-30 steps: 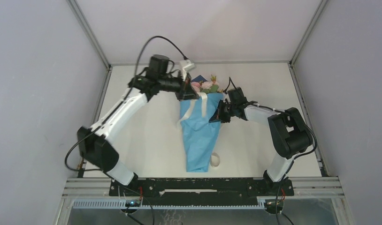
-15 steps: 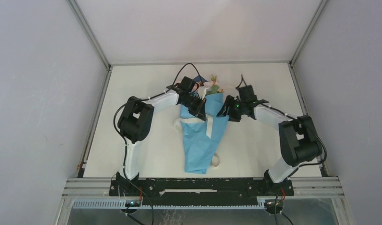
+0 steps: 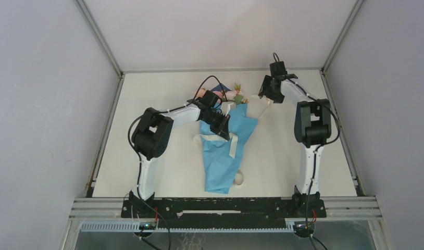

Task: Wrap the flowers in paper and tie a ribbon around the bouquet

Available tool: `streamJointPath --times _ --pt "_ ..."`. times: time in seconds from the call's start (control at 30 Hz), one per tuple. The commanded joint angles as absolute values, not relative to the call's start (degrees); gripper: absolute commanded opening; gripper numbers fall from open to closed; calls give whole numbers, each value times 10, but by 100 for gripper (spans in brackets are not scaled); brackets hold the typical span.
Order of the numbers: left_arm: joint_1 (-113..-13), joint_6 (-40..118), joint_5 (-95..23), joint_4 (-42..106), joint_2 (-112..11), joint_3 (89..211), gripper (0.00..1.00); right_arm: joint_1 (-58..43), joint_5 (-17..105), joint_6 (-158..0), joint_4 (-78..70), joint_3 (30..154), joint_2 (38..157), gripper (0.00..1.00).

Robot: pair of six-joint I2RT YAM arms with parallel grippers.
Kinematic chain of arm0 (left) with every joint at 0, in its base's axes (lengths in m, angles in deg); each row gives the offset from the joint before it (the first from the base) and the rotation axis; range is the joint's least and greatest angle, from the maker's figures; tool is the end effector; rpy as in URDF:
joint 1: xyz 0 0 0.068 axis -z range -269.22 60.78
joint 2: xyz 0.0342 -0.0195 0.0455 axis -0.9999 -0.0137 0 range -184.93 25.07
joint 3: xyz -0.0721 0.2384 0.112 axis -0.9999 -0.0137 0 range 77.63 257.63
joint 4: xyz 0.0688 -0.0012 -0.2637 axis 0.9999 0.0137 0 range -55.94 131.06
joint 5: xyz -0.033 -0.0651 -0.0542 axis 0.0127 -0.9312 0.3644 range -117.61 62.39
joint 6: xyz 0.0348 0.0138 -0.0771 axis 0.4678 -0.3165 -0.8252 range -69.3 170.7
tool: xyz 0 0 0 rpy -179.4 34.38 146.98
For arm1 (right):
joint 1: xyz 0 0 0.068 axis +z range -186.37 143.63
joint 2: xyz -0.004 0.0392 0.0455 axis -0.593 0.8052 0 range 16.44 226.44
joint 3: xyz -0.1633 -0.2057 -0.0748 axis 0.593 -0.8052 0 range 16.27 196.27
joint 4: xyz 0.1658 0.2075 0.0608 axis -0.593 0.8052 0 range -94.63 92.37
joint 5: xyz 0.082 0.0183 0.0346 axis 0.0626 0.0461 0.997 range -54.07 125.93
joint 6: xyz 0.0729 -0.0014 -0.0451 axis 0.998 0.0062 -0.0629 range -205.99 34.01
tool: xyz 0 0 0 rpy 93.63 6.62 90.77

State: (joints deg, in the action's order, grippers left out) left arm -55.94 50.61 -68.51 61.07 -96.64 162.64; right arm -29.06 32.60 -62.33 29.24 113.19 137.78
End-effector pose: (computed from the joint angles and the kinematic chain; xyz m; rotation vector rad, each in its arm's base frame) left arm 0.3563 -0.2930 0.1155 0.9917 2.5084 -1.1400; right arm 0.4911 0.0586 0.1606 0.3894 2.5609 0.1238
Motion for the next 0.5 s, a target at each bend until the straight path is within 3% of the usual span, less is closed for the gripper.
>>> streamJointPath --times 0.0,0.07,0.2,0.33,0.47 --pt "-558 503 -682 598 -926 1614 0 -284 275 -671 388 1232 1456 75" --pt "-558 502 -681 599 -926 1617 0 -285 289 -681 396 1240 1468 64" --pt "-558 506 -674 617 -932 1645 0 -295 326 -696 388 1209 1445 3" --pt "-558 522 -672 637 -940 1691 0 -324 377 -698 352 1079 1331 0" --pt "-560 512 -657 633 -964 1713 0 -326 463 -689 301 887 1094 0"
